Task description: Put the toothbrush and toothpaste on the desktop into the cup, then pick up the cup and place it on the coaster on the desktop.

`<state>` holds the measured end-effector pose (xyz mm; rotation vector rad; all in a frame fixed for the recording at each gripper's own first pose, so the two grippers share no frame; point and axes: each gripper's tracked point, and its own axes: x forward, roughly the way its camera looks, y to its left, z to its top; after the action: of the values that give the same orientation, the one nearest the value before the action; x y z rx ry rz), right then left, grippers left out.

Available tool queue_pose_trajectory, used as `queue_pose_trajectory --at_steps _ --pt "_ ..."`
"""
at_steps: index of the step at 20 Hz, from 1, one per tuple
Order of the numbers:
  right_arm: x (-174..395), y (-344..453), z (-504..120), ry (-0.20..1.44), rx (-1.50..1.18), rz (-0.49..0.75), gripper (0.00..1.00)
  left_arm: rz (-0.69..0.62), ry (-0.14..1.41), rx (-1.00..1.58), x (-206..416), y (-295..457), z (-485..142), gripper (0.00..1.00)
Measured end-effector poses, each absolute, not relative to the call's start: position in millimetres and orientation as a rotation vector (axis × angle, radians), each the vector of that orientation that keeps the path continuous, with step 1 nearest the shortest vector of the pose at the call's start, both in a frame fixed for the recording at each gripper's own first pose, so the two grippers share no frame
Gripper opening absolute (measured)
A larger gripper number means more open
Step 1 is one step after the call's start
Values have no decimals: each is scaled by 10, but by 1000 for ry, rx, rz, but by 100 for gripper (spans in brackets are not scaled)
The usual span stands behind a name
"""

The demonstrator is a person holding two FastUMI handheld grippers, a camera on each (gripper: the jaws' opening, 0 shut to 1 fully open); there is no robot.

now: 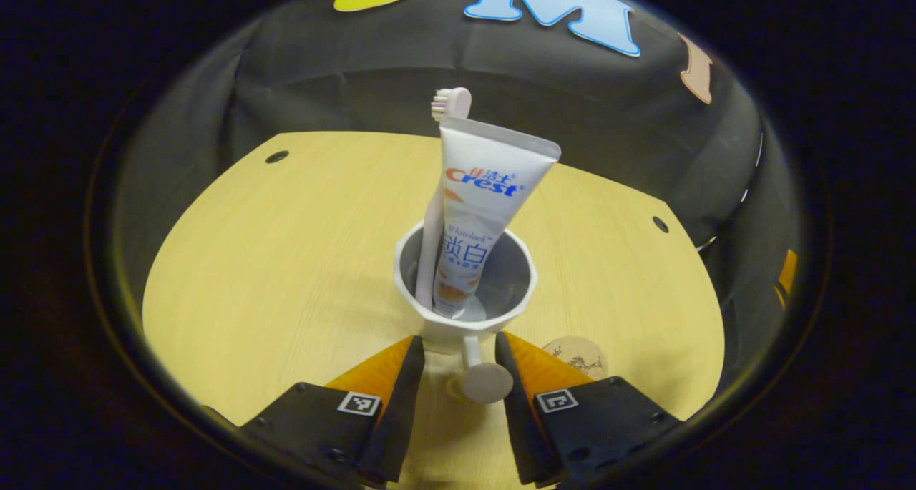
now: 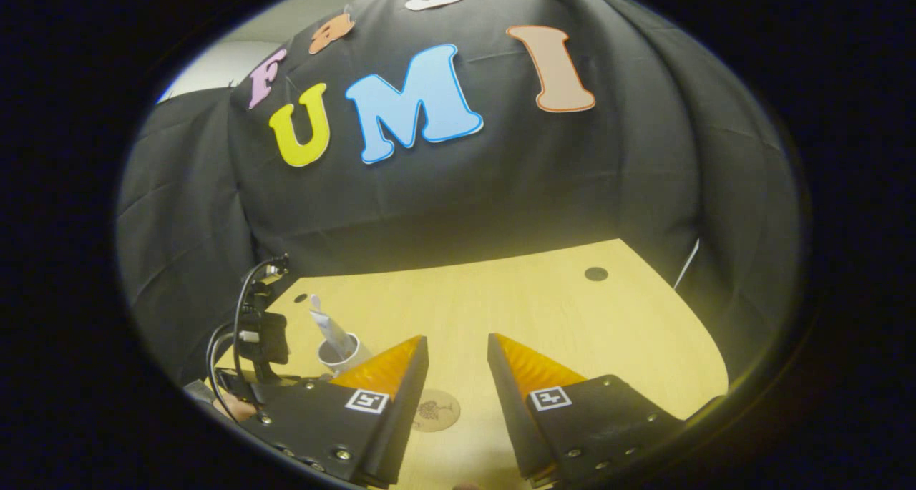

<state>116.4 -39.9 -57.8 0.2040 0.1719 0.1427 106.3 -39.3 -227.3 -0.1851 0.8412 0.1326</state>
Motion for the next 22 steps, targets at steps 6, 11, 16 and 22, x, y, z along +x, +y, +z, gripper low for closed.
queue_pose_trajectory --at_steps 6,11,16,22 --pt "1163 -433 -609 183 201 143 57 154 854 -99 1075 -349 -2340 34" --pt "1101 -408 -632 190 220 142 57 117 824 -66 1073 -360 -2290 27" --pt "1056 -398 -651 198 229 136 57 75 795 -123 1088 -445 -2252 22" --pt "1013 -408 -675 203 223 129 57 -2 795 -165 1022 -813 -2189 22"
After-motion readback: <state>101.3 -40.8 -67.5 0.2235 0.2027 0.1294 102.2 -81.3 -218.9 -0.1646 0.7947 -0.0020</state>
